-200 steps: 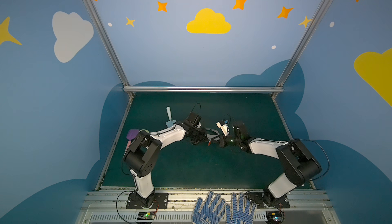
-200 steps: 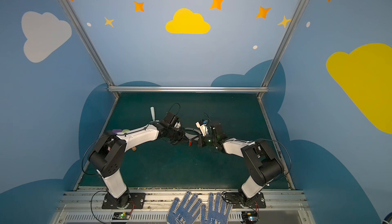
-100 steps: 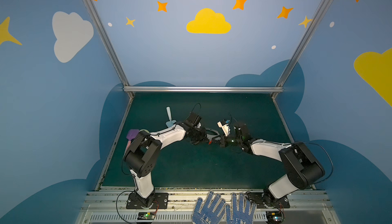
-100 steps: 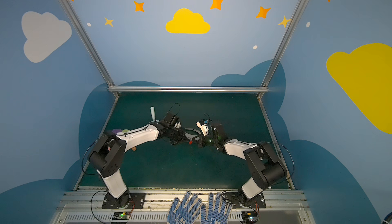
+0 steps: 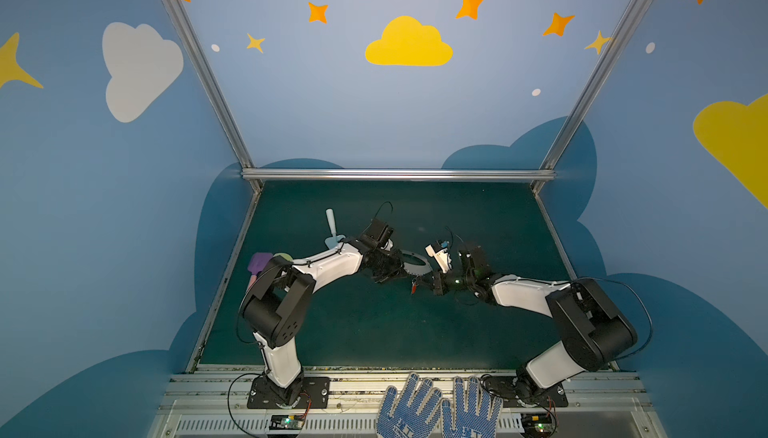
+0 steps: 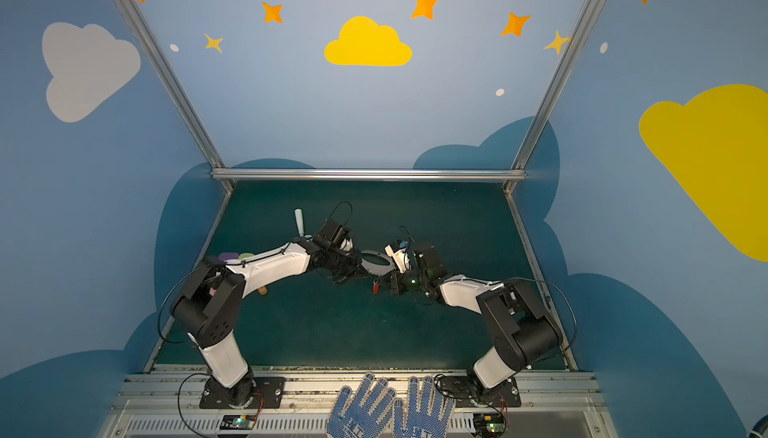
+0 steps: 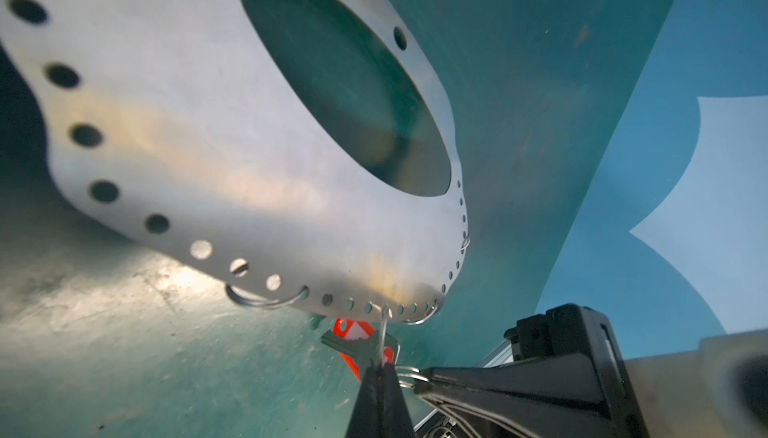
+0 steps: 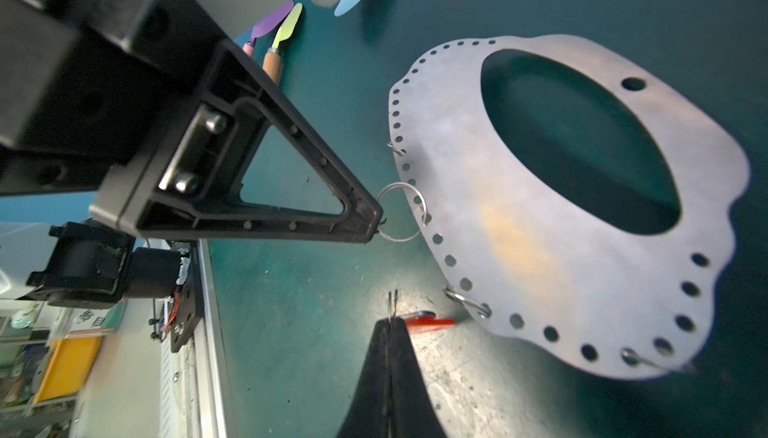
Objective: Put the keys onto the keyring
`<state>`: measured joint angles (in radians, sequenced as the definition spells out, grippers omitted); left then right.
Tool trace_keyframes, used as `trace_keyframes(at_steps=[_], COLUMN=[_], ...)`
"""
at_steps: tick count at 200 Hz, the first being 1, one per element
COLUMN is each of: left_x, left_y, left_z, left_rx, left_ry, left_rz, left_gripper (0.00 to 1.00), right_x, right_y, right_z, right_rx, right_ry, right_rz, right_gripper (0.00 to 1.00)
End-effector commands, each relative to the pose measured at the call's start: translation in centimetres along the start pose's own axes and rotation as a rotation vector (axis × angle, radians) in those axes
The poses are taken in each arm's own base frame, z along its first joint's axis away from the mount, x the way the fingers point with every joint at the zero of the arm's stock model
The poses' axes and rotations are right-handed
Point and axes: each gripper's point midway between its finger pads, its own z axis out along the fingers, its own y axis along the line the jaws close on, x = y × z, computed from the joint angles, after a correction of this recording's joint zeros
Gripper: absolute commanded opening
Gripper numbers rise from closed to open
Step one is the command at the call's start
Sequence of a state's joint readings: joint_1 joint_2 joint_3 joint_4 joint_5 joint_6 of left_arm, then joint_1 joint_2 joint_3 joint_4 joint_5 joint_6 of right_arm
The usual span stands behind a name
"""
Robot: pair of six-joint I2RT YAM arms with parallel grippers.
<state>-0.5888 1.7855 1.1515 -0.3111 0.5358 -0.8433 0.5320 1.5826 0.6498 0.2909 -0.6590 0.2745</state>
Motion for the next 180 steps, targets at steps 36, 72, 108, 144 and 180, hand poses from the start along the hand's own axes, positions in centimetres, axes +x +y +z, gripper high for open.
trace_keyframes(at_steps=[36,72,108,144,180], left_x=[0.5,0.5,0.6,0.5,0.6], left_y=[-2.0,-2.2,-2.0,-2.1,-2.1], left_z=[-1.9,-2.2,-2.3,-2.3,-2.4], left_rx=[0.053,0.053,0.052,0.06,0.065], left_ry=[0.039,0.045,0.049,0.052,0.054], left_rz=[0.048,0.055,0.052,0.048,0.048], left_gripper=[0.04,0.04,0.04,0.04,0.04], right_x=[-1.1,-1.0,-0.5,-0.6,-0.7], right_y=[1.5,1.9,2.0,2.0,1.7], right_z=[0.7,1.1,1.3,1.4,1.8], right_rx=[-0.075,-0.104,-0.116,-0.115,-0.11], right_ry=[0.047,0.068,0.083,0.083,0.088], right_rz=[-0.036,-0.033,-0.032,-0.037,-0.036], right_gripper=[0.0,0.0,0.0,0.0,0.0])
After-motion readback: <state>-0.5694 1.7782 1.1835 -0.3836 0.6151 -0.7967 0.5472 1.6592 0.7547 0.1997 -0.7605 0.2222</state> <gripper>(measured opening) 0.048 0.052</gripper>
